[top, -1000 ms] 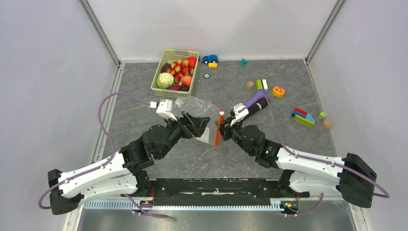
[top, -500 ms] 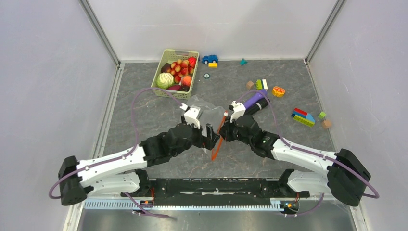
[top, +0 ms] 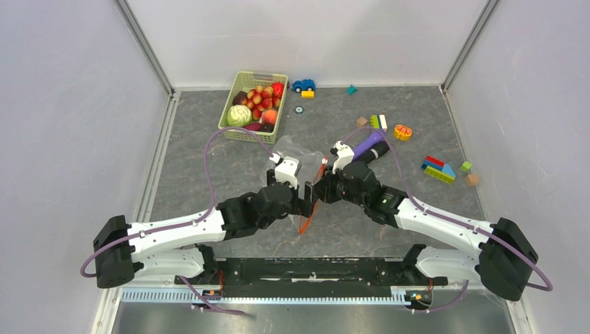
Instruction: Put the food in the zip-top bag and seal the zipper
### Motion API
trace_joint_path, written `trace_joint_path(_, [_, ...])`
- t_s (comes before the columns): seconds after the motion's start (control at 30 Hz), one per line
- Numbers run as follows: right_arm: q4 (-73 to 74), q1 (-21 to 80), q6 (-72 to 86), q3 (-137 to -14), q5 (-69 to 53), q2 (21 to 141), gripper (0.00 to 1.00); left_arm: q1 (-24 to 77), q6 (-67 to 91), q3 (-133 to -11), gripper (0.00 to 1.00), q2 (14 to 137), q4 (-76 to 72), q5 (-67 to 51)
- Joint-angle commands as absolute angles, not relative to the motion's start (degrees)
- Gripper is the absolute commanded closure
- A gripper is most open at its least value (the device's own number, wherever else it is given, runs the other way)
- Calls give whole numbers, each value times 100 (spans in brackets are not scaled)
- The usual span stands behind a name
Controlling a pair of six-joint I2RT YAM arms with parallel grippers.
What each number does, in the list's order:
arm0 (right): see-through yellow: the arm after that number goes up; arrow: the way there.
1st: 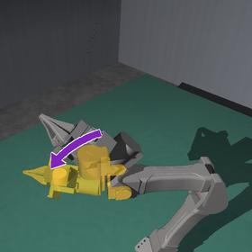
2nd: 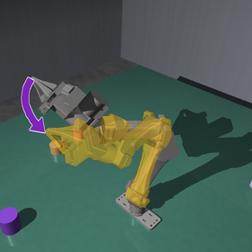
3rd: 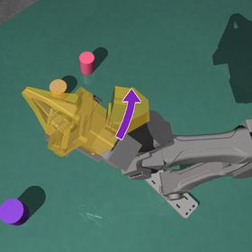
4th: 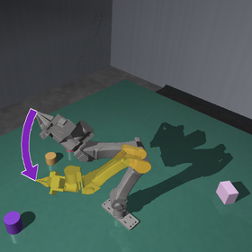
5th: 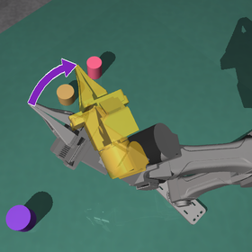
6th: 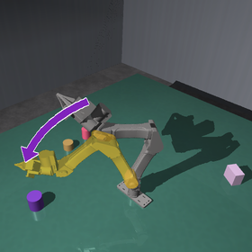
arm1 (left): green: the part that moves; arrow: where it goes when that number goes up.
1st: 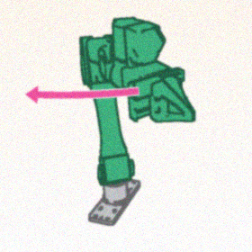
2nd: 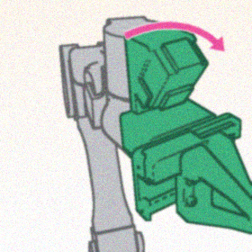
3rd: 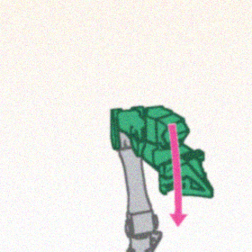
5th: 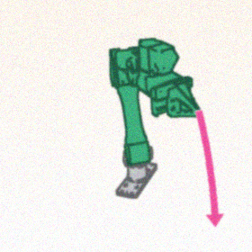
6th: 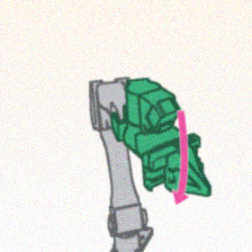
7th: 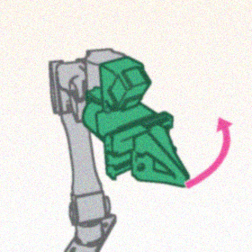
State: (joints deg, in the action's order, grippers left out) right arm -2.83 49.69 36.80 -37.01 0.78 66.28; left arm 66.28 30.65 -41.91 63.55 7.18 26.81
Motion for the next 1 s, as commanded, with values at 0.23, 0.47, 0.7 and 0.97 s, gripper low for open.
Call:
trace_joint_path(0.23, [184,4904,3378,-4491,-467,6453,89,6662,2816,-4280,15,6474,642,3304])
trace_joint_path(0.47, [569,4905,3010,-4761,-713,6435,89,6662,2830,-4306,45,6476,650,3559])
trace_joint_path(0.7, [1012,4899,2390,-4775,318,6268,83,6662,2914,-4232,98,6159,668,3500])
trace_joint_path(0.97, [1212,4896,1943,-4581,2064,6062,47,6662,3441,-4318,98,5707,859,3265])
